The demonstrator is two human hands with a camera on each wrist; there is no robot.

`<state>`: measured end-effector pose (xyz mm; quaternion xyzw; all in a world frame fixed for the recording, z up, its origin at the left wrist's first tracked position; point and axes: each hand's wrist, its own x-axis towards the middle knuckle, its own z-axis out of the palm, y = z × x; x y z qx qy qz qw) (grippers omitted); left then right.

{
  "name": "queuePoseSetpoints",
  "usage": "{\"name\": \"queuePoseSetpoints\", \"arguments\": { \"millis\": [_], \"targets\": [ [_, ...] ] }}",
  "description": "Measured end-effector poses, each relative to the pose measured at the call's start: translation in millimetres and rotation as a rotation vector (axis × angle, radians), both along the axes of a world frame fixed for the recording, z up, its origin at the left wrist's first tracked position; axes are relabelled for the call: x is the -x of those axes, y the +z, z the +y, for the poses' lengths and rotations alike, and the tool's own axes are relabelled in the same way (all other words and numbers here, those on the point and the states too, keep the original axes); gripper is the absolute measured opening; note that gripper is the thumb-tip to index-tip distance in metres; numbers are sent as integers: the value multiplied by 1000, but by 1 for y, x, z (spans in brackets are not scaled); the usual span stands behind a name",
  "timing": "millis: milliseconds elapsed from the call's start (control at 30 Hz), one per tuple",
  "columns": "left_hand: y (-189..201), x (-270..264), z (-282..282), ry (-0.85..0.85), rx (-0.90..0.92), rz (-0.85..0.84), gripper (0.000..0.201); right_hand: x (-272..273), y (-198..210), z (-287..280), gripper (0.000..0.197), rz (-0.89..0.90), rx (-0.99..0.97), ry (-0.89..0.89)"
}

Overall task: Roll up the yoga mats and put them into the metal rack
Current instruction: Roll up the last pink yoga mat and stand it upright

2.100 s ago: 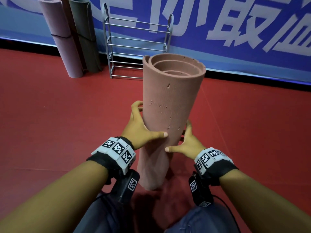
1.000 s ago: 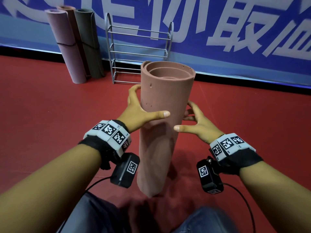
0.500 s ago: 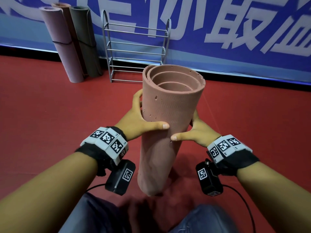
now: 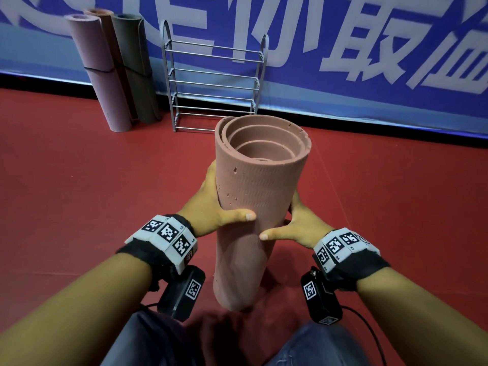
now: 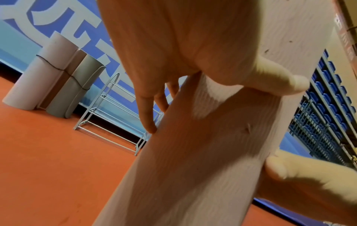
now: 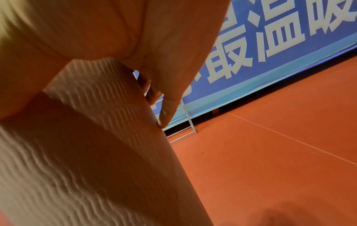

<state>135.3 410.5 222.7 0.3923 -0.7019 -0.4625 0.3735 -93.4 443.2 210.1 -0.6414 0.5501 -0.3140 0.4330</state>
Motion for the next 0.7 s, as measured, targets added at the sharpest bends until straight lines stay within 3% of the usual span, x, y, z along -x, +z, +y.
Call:
{"name": "queuePoseSetpoints", "arguments": {
  "millis": [200, 400, 533, 700],
  "targets": [
    [31, -4, -2, -34, 14, -4, 130, -3, 26, 0, 116, -28, 80, -105],
    [59, 3, 0, -94, 59, 78, 129, 4, 51, 3, 112, -26, 140, -26],
    [55, 6, -1, -112, 33, 102, 138, 4, 56, -1, 117, -136, 164, -32],
    [40, 5, 0, -77, -13, 42, 134, 6, 38, 1, 125, -64, 97, -8]
  ]
}}
